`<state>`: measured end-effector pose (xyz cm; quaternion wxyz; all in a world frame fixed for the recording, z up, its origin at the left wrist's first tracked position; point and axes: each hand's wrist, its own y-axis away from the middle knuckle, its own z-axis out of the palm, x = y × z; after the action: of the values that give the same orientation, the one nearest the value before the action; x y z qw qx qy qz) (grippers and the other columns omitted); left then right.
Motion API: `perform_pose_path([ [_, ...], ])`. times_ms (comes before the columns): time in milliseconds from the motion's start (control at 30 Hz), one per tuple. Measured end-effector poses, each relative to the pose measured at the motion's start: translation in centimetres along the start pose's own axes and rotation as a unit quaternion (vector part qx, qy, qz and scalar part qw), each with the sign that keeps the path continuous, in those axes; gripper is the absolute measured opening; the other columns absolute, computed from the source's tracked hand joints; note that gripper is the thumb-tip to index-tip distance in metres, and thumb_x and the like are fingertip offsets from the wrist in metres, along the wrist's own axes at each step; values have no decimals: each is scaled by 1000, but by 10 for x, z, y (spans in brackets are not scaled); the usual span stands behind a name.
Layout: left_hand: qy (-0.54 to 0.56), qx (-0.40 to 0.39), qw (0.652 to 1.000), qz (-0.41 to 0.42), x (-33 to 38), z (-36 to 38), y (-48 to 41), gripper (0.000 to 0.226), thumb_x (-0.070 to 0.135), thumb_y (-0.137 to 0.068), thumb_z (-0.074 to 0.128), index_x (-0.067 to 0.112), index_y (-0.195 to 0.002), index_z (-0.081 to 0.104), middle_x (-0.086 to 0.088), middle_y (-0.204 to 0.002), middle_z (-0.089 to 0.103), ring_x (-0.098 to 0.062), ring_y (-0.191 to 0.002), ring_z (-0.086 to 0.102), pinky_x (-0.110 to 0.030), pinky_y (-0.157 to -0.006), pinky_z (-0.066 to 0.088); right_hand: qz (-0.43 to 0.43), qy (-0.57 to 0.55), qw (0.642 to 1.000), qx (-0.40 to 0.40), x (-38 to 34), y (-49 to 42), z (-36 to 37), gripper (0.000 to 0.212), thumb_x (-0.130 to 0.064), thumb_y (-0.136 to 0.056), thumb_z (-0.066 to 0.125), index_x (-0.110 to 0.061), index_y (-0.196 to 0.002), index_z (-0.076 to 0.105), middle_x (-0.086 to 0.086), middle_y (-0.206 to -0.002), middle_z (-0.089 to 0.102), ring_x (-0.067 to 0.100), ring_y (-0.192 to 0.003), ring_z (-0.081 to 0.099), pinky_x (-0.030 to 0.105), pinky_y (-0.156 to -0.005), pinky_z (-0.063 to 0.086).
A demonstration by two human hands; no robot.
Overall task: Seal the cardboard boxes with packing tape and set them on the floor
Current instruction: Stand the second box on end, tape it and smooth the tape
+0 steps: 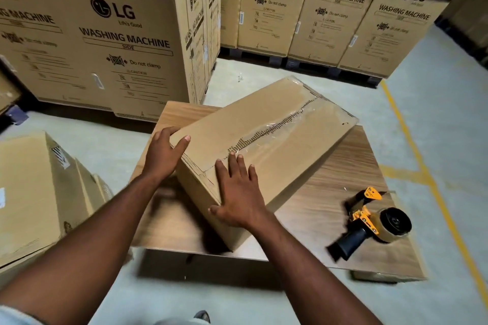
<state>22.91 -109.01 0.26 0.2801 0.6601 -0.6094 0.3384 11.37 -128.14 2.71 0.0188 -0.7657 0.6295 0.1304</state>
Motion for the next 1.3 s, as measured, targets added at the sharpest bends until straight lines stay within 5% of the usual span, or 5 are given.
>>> perform_pose_path([
  [433, 199, -35, 970, -132, 44, 53, 126, 45, 37, -85, 75, 17, -121, 57, 2, -117, 59, 0, -93, 56, -13, -72, 40, -65, -20, 997, -41, 163, 71, -37, 127, -40, -63, 86, -28, -160, 4, -12, -167, -5, 9, -152, -9, 39, -121, -5],
  [800, 232, -7, 962, -145, 76, 81, 192, 42, 22, -88, 75, 15, -122, 51, 0, -114, 59, -9, -102, 58, -15, -79, 41, 1, -185, 977, 102, 202, 141, -29, 77, -54, -76, 69, -26, -145, 50, -10, -156, 39, 9, -147, 29, 39, -122, 17],
  [900, 188, 21, 977, -101, 83, 76, 193, 41, 17, -88, 74, 19, -122, 52, 2, -121, 59, 0, -97, 57, -17, -82, 44, 142, -624, 713, 287, 209, 152, -30, 19, -18, -97, 59, -3, -98, 71, 12, -103, 75, 26, -88, 74, 34, -81, 57],
  [1000, 140, 62, 987, -47, 94, 75, 194, 39, 19, -87, 74, 25, -120, 56, 2, -127, 56, -5, -108, 55, -29, -96, 45, 406, -726, 422, 361, 253, 160, -13, 15, -14, -92, 55, -12, -78, 60, 7, -81, 66, 14, -53, 60, 25, -53, 46],
  [1300, 73, -49, 984, 153, 128, 104, 212, 32, 14, -83, 78, 21, -112, 65, 11, -124, 61, 3, -108, 62, -31, -97, 53, 547, -744, 379, 65, 290, 168, 63, 20, -24, -92, 63, -9, -94, 50, 11, -85, 53, 25, -72, 54, 36, -77, 49],
])
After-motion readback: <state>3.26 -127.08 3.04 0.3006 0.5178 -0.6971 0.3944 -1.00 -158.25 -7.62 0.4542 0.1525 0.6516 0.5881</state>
